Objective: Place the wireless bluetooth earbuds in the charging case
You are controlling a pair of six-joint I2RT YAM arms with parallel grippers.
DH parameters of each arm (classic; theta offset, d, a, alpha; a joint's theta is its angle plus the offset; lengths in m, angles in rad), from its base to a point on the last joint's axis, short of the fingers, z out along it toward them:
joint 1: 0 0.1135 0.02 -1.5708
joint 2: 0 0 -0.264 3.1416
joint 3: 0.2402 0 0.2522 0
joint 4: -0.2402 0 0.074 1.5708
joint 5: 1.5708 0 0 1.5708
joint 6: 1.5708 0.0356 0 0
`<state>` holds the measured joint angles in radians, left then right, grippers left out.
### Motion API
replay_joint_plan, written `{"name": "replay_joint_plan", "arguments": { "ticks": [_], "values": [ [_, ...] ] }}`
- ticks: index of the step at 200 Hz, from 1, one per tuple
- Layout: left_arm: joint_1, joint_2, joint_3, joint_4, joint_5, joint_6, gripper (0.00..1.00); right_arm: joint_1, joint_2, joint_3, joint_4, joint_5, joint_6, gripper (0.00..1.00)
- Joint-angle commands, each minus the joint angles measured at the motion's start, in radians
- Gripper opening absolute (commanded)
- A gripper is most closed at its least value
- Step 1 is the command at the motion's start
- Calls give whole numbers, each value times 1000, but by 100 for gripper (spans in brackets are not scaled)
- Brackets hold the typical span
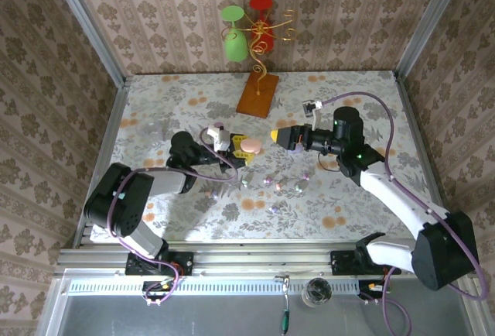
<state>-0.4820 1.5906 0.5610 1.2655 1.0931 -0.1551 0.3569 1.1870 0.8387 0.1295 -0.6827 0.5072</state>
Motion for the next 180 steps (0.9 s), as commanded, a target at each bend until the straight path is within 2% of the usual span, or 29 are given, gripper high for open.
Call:
{"name": "replay_joint_plan", "arguments": {
  "ticks": [1, 26, 54, 129, 180],
  "values": [
    [1, -36, -32, 20, 40, -37, 34, 62, -30, 69, -340, 129, -454, 97],
    [-1, -52, -60, 19, 48, -27, 34, 155, -36, 93, -367, 226, -638, 97],
    [-4, -56, -63, 19, 60, -26, 34, 227, -6, 109, -324, 274, -729, 97],
    [-16, -63, -70, 19, 73, -15, 34, 264, 90, 158, -253, 359, -714, 97],
    [-19, -61, -81, 19, 78, 8, 34, 250, 62, 133, -195, 440, -593, 94]
  ]
}}
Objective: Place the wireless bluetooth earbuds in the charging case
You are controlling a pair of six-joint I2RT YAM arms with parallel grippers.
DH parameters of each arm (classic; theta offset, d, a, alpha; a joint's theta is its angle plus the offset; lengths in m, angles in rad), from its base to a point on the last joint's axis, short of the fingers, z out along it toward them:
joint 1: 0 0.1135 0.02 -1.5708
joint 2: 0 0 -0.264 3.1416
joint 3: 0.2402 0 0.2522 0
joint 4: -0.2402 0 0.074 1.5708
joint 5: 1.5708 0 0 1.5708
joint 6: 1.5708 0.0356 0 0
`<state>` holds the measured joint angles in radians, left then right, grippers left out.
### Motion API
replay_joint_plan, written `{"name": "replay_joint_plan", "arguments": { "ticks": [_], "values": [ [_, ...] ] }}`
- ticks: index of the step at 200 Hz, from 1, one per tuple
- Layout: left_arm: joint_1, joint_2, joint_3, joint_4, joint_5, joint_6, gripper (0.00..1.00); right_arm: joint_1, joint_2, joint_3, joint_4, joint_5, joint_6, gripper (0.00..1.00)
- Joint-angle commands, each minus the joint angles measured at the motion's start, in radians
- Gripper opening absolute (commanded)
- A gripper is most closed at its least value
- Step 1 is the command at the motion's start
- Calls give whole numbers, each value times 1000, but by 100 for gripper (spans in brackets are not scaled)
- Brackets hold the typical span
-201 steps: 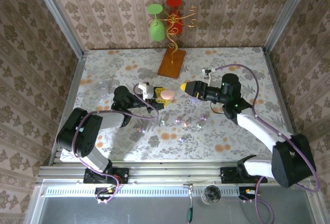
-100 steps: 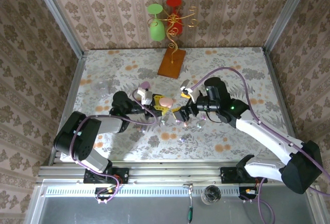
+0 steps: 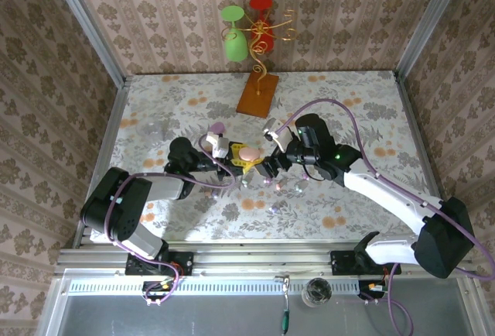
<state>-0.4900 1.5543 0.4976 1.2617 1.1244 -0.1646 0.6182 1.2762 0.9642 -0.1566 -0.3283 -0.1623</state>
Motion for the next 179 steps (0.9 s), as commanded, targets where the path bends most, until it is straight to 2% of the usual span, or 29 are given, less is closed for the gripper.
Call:
{"name": "replay_joint_plan", "arguments": {
  "ticks": [1, 36, 113, 148, 162, 179],
  "values": [
    [-11, -25, -17, 23, 46, 17, 34, -12, -30, 6, 94, 86, 79, 94],
    [-15, -26, -22, 22, 52, 22, 34, -30, -46, -4, 129, 86, 128, 93],
    [-24, -47, -32, 22, 66, 22, 34, -34, -10, 23, 125, 28, 126, 90],
    [-24, -47, -27, 23, 75, 5, 34, -34, -5, 37, 70, -111, 40, 90],
    [-25, -50, -25, 22, 82, 1, 34, -34, 2, 40, 60, -117, 24, 85],
    [-27, -55, -24, 22, 86, -4, 34, -34, 17, 46, 62, -131, 32, 73]
  ]
}}
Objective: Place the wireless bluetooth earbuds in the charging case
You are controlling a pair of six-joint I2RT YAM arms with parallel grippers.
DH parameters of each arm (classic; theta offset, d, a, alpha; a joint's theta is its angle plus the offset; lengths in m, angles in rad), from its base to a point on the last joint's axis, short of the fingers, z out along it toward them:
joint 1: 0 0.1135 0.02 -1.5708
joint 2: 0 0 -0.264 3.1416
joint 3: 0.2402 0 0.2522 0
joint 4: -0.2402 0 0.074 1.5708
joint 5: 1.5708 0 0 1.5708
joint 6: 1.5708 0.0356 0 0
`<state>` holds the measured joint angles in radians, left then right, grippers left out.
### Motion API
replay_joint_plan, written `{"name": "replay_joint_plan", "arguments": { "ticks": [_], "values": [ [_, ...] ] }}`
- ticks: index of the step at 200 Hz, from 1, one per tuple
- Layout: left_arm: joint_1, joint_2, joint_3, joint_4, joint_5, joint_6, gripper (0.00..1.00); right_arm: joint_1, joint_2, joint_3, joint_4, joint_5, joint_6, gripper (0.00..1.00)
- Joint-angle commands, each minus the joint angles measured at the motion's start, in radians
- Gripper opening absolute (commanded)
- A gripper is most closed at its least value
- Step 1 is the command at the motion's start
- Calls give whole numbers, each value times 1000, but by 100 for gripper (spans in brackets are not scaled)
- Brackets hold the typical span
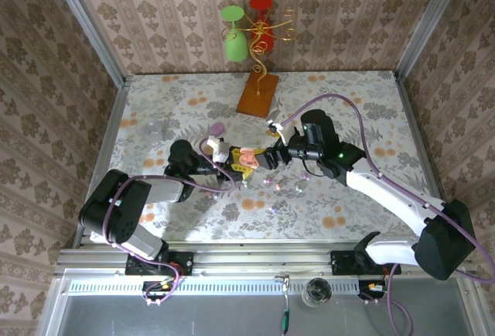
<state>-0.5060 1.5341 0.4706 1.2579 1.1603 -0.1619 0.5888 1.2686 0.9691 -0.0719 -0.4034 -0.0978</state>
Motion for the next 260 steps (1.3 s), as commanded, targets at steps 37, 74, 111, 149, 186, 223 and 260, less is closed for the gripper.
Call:
{"name": "replay_joint_plan", "arguments": {
  "ticks": [37, 74, 111, 149, 186, 223, 260],
  "values": [
    [-22, -36, 19, 26, 74, -27, 33, -4, 68, 62, -9, -85, -14, 56],
    [-25, -40, 22, 26, 73, -32, 33, -4, 67, 61, -21, -139, -74, 32],
    [-25, -41, 26, 23, 36, -21, 35, -3, 36, 52, -45, -138, -135, 0],
    [-25, -35, 48, -30, 14, -22, 47, 5, -20, 9, 38, -61, -138, 0],
    [-25, -21, 49, -30, -6, -37, 69, 15, -59, -14, 71, 24, -152, 0],
    [-25, 2, 61, -6, -17, -83, 75, 44, -77, -25, 77, 94, -187, 0],
    [-25, 14, 72, 13, -19, -116, 74, 72, -65, -17, 59, 119, -227, 0]
  ]
}}
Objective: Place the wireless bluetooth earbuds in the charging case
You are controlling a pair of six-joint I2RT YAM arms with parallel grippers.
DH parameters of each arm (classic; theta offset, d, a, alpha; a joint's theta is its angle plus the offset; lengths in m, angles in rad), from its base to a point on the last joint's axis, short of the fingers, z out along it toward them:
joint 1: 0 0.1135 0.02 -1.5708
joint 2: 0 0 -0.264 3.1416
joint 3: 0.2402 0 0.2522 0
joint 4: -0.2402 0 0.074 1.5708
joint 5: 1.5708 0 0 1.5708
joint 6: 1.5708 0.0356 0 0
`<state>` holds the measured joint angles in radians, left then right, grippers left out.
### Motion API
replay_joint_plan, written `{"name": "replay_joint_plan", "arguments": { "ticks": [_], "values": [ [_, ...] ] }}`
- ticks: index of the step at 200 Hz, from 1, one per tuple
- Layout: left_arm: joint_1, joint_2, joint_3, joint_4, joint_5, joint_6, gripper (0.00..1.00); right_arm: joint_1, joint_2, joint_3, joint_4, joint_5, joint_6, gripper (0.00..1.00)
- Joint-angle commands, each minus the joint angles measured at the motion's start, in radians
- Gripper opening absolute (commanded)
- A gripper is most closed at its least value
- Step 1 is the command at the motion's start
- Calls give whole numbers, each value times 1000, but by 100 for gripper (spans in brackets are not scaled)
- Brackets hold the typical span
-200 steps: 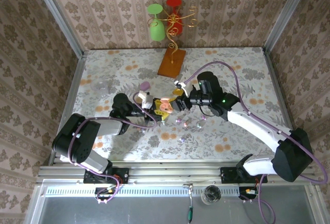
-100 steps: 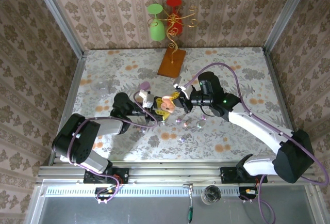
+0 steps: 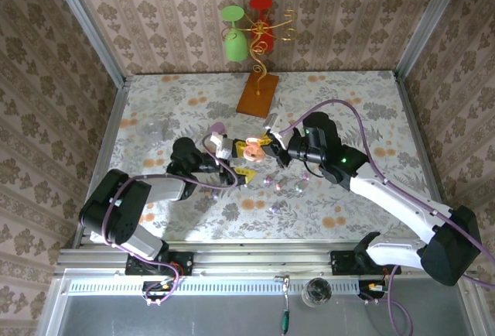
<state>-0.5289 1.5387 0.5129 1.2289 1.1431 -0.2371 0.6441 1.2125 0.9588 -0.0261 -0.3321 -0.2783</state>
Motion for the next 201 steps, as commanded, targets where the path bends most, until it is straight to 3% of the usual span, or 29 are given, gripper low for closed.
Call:
{"name": "replay_joint_plan", "arguments": {
  "ticks": [1, 201],
  "values": [
    [-2, 10, 29, 42, -2, -41, 74, 18, -9, -6, 12, 48, -48, 0],
    [-2, -4, 22, 41, 11, -40, 58, 29, 56, 5, -22, 29, -62, 0]
  ]
}}
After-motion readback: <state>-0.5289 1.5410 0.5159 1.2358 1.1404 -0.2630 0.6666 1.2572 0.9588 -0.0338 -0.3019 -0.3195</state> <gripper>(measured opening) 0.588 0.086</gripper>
